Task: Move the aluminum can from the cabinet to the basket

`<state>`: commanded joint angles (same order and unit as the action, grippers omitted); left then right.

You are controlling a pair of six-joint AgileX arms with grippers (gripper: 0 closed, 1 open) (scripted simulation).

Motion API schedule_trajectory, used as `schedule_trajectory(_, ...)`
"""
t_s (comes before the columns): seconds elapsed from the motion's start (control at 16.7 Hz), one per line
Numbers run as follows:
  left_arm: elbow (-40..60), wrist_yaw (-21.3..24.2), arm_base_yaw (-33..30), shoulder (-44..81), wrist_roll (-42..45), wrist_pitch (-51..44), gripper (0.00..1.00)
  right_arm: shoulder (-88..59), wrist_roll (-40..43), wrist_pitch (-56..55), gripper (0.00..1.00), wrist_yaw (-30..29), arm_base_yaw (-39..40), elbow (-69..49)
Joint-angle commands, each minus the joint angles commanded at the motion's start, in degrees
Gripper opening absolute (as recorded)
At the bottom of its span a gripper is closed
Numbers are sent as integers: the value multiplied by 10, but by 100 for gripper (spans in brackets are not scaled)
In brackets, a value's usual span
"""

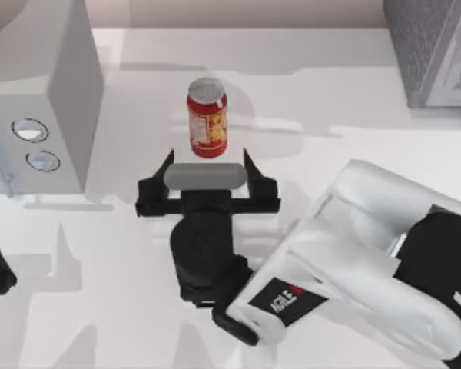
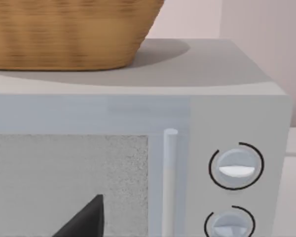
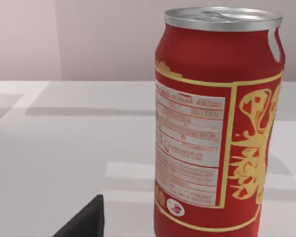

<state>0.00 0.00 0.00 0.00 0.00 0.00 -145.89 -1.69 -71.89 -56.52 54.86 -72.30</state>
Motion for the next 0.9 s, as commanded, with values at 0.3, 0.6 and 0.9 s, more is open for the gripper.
schedule_trajectory(0.3, 0, 0, 0, 0, 0, 0, 100, 25, 0, -47, 100, 21, -26, 73)
schedule_trajectory(0.6, 0, 0, 0, 0, 0, 0, 100, 40, 0, -75, 100, 40, -38, 113)
schedule_trajectory(0.9, 0, 0, 0, 0, 0, 0, 100, 54, 0, -58, 100, 48, -47, 121)
